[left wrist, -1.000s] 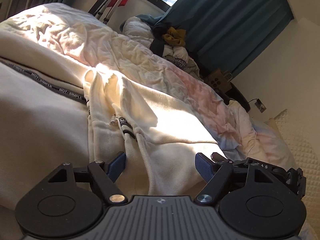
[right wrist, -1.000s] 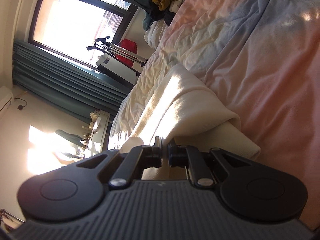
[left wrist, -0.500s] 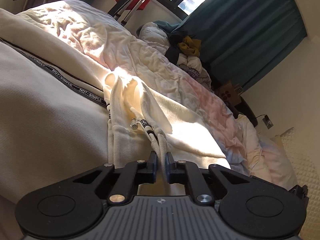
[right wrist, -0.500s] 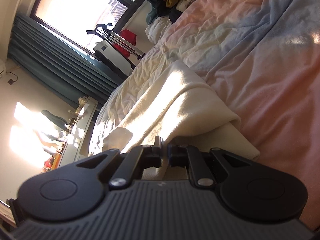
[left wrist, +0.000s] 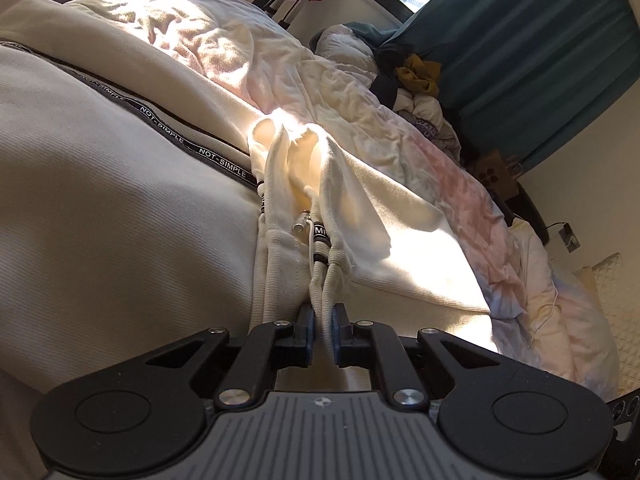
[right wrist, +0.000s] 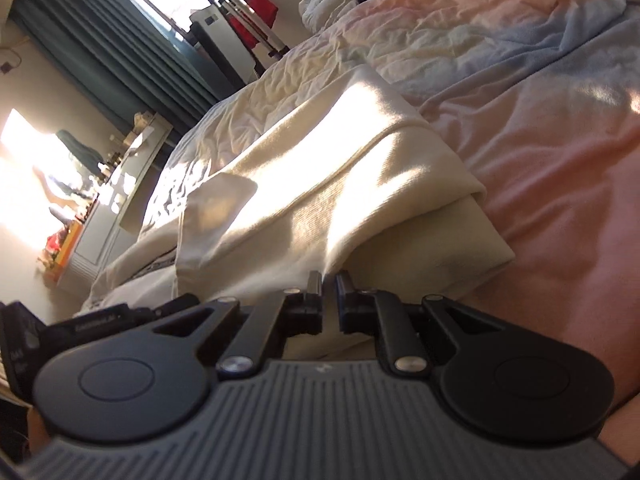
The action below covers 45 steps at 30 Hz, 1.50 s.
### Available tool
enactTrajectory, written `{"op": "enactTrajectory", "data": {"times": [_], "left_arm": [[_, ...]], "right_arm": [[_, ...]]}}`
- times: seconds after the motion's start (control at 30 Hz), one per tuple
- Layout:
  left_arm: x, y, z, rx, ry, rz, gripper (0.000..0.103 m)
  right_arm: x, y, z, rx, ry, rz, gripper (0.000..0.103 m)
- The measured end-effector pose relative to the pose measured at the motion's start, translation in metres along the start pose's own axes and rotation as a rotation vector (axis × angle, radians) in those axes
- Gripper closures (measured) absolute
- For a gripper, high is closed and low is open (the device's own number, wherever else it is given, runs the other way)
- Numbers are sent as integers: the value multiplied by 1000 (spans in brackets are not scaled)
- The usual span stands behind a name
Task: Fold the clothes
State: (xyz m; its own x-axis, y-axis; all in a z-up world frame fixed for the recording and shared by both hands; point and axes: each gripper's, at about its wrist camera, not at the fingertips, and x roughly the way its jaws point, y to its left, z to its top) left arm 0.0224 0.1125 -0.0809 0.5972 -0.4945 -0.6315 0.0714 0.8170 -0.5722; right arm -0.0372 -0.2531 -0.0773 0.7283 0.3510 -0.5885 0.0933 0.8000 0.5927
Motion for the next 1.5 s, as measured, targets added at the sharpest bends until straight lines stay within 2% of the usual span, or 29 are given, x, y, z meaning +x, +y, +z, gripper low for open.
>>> {"op": "enactTrajectory", "data": {"times": [0.13, 0.2, 0.3, 0.4, 0.5, 0.57, 0.67, 0.73, 0.8, 0.87, 0.93, 1.07, 1.17, 1.23, 1.37, 1.4, 1.5], "left_arm": [[1, -2, -3, 4, -14, 9, 93], [1, -3, -4, 8, -20, 10, 93], [2, -1, -3, -3, -19, 3, 93], [4, 0, -3, -10, -19, -2, 93], [4, -1, -4, -3, -17, -6, 91], [3, -3, -3, 5, -12, -12, 90], [-7, -4, 0, -4, -25, -12, 80], [-18, -3, 3, -29, -42, -12, 67], [-36, 0, 8, -56, -86, -2, 42], [-56, 11, 16, -106, -115, 25, 35], [-76, 22, 23, -160, -142, 53, 24], [-120, 53, 44, -212, -188, 223, 23], [-154, 81, 50, -327, -219, 296, 22], [-178, 99, 47, -416, -275, 338, 22], [-207, 132, 40, -532, -336, 376, 22], [-209, 141, 38, -561, -327, 386, 22], [-212, 157, 44, -603, -375, 379, 22]], "right_arm": [[-9, 38, -9, -184, 17, 188, 91], [-13, 55, -7, -282, -52, 208, 91], [1, 61, 6, -299, -113, 164, 91], [34, 59, 13, -386, -151, 1, 91], [61, 43, 12, -379, -111, -64, 93], [69, 38, 8, -370, -96, -72, 93], [71, 38, 3, -398, -108, -81, 94], [70, 37, 1, -398, -113, -77, 94], [70, 36, 1, -388, -113, -69, 94], [70, 36, 2, -375, -111, -63, 94], [69, 36, 2, -369, -108, -60, 94], [68, 37, 0, -376, -109, -62, 94], [68, 39, -1, -386, -108, -68, 94], [67, 39, -1, -385, -109, -70, 94], [67, 39, -2, -386, -109, -74, 94], [67, 40, -2, -389, -109, -76, 94], [66, 41, -2, -384, -107, -82, 94]]}}
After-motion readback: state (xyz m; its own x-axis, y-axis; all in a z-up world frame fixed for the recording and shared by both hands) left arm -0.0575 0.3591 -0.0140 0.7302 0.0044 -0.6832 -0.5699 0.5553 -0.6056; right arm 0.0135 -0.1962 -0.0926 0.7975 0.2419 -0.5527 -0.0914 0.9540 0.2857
